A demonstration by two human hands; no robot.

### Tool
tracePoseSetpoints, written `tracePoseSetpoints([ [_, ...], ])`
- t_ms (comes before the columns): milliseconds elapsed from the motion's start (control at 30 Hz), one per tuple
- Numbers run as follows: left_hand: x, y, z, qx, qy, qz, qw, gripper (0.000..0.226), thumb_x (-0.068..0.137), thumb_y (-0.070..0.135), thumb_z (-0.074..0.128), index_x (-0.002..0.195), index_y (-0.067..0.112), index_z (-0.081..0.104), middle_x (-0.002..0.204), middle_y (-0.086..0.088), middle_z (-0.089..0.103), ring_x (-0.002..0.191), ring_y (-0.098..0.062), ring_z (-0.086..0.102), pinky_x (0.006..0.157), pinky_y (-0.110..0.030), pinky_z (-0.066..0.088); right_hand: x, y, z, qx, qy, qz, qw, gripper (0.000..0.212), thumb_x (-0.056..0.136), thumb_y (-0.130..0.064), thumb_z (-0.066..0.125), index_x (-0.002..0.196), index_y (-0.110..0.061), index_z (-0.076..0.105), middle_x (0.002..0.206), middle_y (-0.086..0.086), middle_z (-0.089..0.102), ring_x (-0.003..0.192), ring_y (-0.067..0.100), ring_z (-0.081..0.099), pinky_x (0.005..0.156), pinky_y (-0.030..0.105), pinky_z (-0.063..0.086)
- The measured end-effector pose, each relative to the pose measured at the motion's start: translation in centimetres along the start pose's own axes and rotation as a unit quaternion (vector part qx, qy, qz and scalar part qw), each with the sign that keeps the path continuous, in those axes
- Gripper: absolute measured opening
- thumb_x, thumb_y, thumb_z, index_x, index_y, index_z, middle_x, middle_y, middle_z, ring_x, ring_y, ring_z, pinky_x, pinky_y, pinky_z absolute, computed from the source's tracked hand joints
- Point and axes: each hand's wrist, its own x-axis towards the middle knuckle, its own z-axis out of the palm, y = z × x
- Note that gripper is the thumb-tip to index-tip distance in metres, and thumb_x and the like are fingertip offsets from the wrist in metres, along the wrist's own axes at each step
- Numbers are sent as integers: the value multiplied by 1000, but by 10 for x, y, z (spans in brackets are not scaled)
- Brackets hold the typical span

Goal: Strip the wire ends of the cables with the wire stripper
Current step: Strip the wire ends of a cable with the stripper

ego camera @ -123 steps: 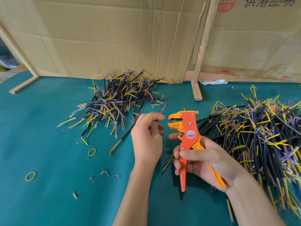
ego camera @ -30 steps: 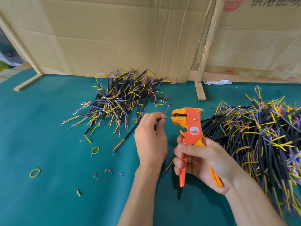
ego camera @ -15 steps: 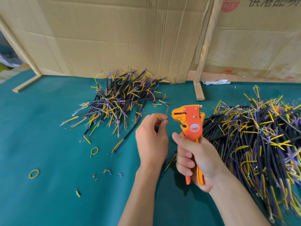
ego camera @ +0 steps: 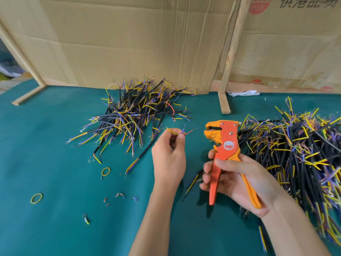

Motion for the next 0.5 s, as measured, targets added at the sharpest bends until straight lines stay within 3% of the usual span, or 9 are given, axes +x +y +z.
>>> tracePoseSetpoints([
  [100,-1,1,1,10,-7,7,1000,12,99,10,57,89,14,62,60,14,49,54,-3,41,54,-14,35,0,1,2,-18,-11,29,999,42,69,-5,84,108,-3,66,92,31,63,75,42,64,77,55,57],
  [300,-2,3,1,12,-17,13,1000,12,100,9,56,90,14,62,65,13,50,57,-4,41,56,-15,35,0,2,3,-27,-41,26,998,44,69,-1,83,109,-4,64,89,28,60,74,40,62,73,53,57],
  [500,-1,1,2,21,-24,22,999,12,99,9,57,91,15,62,70,11,54,60,-5,43,60,-19,37,3,4,11,-21,-24,25,999,19,83,-13,78,88,-9,60,67,12,46,54,26,48,52,39,48],
])
